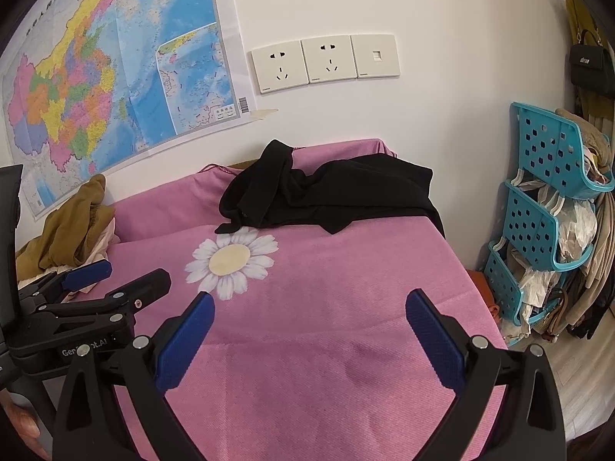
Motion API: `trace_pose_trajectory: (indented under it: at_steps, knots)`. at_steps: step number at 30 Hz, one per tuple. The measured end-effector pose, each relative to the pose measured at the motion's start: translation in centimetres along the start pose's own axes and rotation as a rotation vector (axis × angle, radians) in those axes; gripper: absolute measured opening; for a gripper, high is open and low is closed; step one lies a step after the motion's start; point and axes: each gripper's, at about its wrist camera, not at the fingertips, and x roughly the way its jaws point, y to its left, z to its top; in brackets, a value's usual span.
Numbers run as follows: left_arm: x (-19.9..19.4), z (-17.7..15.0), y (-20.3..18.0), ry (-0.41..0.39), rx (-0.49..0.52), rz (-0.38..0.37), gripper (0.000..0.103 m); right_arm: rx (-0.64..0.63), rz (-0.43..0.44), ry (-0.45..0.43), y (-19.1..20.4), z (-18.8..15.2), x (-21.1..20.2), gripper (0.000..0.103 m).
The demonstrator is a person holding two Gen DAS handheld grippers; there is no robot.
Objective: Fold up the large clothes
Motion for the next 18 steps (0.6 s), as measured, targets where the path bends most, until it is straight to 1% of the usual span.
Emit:
trace_pose_trajectory:
  at_steps: [18]
  knots:
    - [1.2,0.0,-0.2,0.027,-0.007,-0.001,0.098,-0.034,0.006,0.008,0.6,0.6,1.0,0.097]
